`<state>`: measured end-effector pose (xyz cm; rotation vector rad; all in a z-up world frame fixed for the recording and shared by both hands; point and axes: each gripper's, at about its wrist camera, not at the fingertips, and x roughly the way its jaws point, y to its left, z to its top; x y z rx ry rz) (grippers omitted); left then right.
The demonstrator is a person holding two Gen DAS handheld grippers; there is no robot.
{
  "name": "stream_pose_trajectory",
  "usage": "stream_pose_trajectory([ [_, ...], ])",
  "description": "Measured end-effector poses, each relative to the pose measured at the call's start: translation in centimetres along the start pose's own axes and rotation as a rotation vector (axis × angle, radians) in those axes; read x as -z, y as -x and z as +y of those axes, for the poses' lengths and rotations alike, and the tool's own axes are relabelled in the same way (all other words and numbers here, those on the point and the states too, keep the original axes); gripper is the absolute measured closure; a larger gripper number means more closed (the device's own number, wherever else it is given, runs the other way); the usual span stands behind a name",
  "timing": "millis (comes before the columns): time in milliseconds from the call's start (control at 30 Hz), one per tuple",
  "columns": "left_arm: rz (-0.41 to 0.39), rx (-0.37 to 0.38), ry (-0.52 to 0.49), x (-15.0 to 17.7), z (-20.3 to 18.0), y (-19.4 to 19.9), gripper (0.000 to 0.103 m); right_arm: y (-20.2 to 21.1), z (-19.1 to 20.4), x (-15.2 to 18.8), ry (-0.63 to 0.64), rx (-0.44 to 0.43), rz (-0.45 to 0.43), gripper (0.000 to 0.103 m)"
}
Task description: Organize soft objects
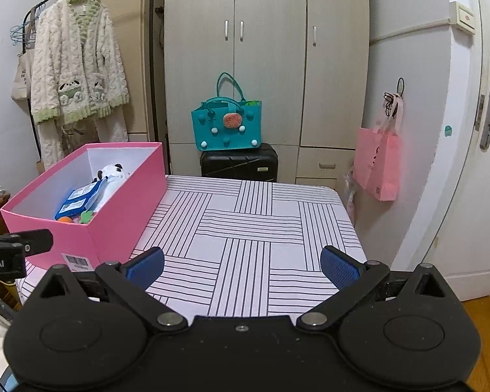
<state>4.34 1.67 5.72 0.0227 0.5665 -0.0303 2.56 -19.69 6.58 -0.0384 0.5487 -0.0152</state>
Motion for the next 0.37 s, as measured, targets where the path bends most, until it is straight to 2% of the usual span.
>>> stream_pose_trajectory([
  [367,-0.017,-0.009,-0.013,0.35,-0.43,0.43,0.0,-0.19,0.0,-0.12,0.003,-0.003,0.0,0.0],
])
